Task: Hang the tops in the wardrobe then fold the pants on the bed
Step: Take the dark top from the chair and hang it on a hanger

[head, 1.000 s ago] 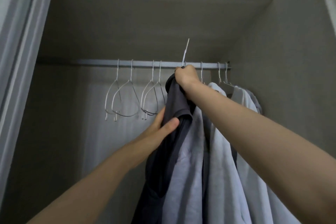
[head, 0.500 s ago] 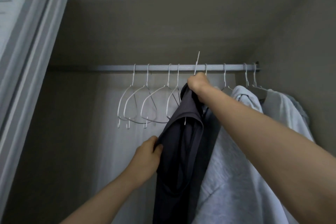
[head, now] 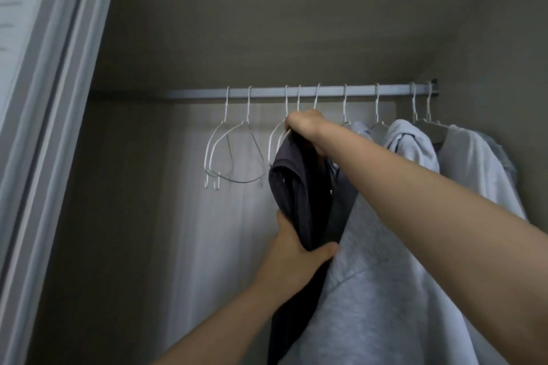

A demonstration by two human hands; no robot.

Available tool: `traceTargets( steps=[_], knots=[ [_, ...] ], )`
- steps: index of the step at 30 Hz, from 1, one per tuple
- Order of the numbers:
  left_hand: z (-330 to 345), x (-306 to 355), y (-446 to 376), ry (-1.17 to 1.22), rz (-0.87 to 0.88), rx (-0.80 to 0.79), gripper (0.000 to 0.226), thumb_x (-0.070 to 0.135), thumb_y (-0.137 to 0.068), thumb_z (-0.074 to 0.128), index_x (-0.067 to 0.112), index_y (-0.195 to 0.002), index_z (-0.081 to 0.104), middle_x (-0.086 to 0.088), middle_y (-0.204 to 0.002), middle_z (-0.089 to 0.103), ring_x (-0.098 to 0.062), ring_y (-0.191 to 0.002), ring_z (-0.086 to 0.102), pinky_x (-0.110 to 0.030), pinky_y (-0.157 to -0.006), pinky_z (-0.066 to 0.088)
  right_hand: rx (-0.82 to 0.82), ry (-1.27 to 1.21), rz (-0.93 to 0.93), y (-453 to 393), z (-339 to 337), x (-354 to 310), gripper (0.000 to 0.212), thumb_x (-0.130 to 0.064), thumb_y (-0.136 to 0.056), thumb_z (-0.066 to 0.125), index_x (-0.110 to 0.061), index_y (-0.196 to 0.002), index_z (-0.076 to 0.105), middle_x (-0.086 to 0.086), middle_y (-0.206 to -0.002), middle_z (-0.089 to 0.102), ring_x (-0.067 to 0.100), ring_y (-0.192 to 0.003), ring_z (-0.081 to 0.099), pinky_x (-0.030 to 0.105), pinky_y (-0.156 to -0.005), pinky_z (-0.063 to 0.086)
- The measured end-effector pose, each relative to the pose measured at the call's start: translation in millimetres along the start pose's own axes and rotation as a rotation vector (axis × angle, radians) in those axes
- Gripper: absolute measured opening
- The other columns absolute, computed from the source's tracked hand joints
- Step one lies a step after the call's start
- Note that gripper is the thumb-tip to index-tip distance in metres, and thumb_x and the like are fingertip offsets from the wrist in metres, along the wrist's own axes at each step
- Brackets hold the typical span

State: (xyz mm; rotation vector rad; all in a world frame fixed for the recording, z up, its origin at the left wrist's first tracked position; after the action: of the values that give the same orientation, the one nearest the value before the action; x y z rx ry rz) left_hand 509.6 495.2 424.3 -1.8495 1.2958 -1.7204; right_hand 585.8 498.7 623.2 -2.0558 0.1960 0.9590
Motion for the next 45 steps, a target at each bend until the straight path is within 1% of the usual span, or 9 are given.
traceTargets(
  steps=[3, 6, 14, 18, 23, 29, 36, 41, 45],
  knots=[
    [-13.6, -4.1, -1.1, -0.198, -0.039, 0.112, 0.054, 0.007, -0.087, 0.06, 0.017, -0.134, 0.036, -0.005, -0.119, 0.065, -0.027, -0.109, 0.063, -0.035, -0.09, 0.052, 0.037, 0.092, -0.026, 8.9, -9.9, 1.2, 0.058, -0.02, -0.086, 0.05, 0.003, -0.137, 0.036, 0.019, -0.126, 0.054, 0.034, -0.112, 0.056, 0.031, -0.08, 0.041],
    [-13.9, -10.2, 9.5, -0.361, -0.031, 0.075, 0.051, -0.004, -0.083, 0.048, 0.01, -0.132, 0.041, -0.016, -0.108, 0.067, -0.036, -0.097, 0.065, -0.045, -0.082, 0.053, 0.105, 0.281, -0.092, 30.4, -29.6, 0.0, 0.059, -0.024, -0.092, 0.048, 0.002, -0.141, 0.027, 0.022, -0.134, 0.048, 0.037, -0.12, 0.049, 0.03, -0.082, 0.038],
    [-17.8, -12.6, 48.8, -0.444, 0.022, 0.066, 0.046, 0.005, -0.09, 0.051, 0.019, -0.133, 0.043, -0.005, -0.095, 0.069, -0.024, -0.077, 0.066, -0.045, -0.066, 0.056, 0.065, 0.516, -0.349, 125.3, -24.5, 5.5, 0.059, -0.014, -0.09, 0.051, -0.002, -0.141, 0.024, 0.022, -0.124, 0.048, 0.039, -0.111, 0.05, 0.034, -0.076, 0.038],
    [-29.2, -0.7, 76.4, -0.479, 0.016, 0.079, 0.03, 0.018, -0.096, 0.051, 0.021, -0.126, 0.05, 0.001, -0.085, 0.068, -0.016, -0.068, 0.064, -0.041, -0.062, 0.056, 0.103, 0.398, -0.408, 182.8, -27.7, 14.7, 0.062, -0.017, -0.092, 0.051, -0.006, -0.146, 0.024, 0.015, -0.138, 0.043, 0.034, -0.123, 0.044, 0.043, -0.098, 0.041],
    [-54.9, 15.2, 123.0, -0.539, -0.089, 0.106, 0.029, 0.022, -0.1, 0.047, 0.025, -0.128, 0.05, 0.009, -0.099, 0.068, -0.011, -0.079, 0.068, -0.037, -0.074, 0.057, 0.101, 0.176, -0.472, 264.6, -27.1, 28.4, 0.06, -0.02, -0.094, 0.051, -0.014, -0.148, 0.024, 0.004, -0.142, 0.043, 0.02, -0.128, 0.041, 0.029, -0.102, 0.038],
    [-80.4, 48.9, 226.8, -0.477, -0.208, 0.213, 0.019, 0.013, -0.098, 0.048, 0.025, -0.106, 0.06, 0.005, -0.083, 0.071, -0.007, -0.072, 0.068, -0.023, -0.073, 0.054, -0.129, -0.071, -0.442, 356.3, -0.8, 64.5, 0.056, -0.026, -0.095, 0.05, -0.023, -0.147, 0.027, -0.013, -0.134, 0.048, 0.005, -0.119, 0.044, -0.003, -0.08, 0.032],
    [-85.2, 114.1, 431.3, -0.691, -0.491, 0.495, 0.016, 0.026, -0.1, 0.047, 0.033, -0.108, 0.059, 0.013, -0.078, 0.071, -0.006, -0.07, 0.068, -0.028, -0.072, 0.053, -0.49, -0.301, -0.483, 495.8, 10.8, 90.0, 0.046, -0.027, -0.095, 0.05, -0.027, -0.139, 0.038, -0.016, -0.123, 0.054, 0.005, -0.092, 0.052, 0.0, -0.075, 0.034],
    [-63.9, 202.7, 593.8, -0.929, -0.706, 0.73, 0.015, 0.032, -0.099, 0.046, 0.037, -0.108, 0.057, 0.01, -0.072, 0.069, -0.006, -0.067, 0.066, -0.036, -0.066, 0.055, -0.843, -0.437, -0.592, 628.0, 4.8, 72.8, 0.038, -0.02, -0.095, 0.052, -0.015, -0.132, 0.048, -0.007, -0.112, 0.061, 0.013, -0.108, 0.056, 0.016, -0.088, 0.036],
    [-31.4, 286.0, 710.6, -1.099, -0.86, 0.92, 0.016, 0.031, -0.099, 0.047, 0.041, -0.109, 0.054, 0.017, -0.072, 0.068, -0.006, -0.062, 0.064, -0.041, -0.063, 0.054, -1.076, -0.532, -0.672, 740.7, -14.6, 47.4, 0.036, -0.023, -0.096, 0.052, -0.016, -0.131, 0.05, -0.007, -0.12, 0.06, 0.008, -0.111, 0.055, 0.007, -0.086, 0.033]
  ],
)
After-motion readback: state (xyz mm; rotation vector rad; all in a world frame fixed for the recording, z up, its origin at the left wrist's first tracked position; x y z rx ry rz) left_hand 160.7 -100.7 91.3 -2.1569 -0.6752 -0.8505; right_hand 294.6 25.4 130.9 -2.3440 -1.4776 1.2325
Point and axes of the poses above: each hand's wrist, its own y-axis away from the middle knuckle, its own z-axis out of the palm, x = y × z, the point moved 10 cm from there along -y, towards the middle knuckle
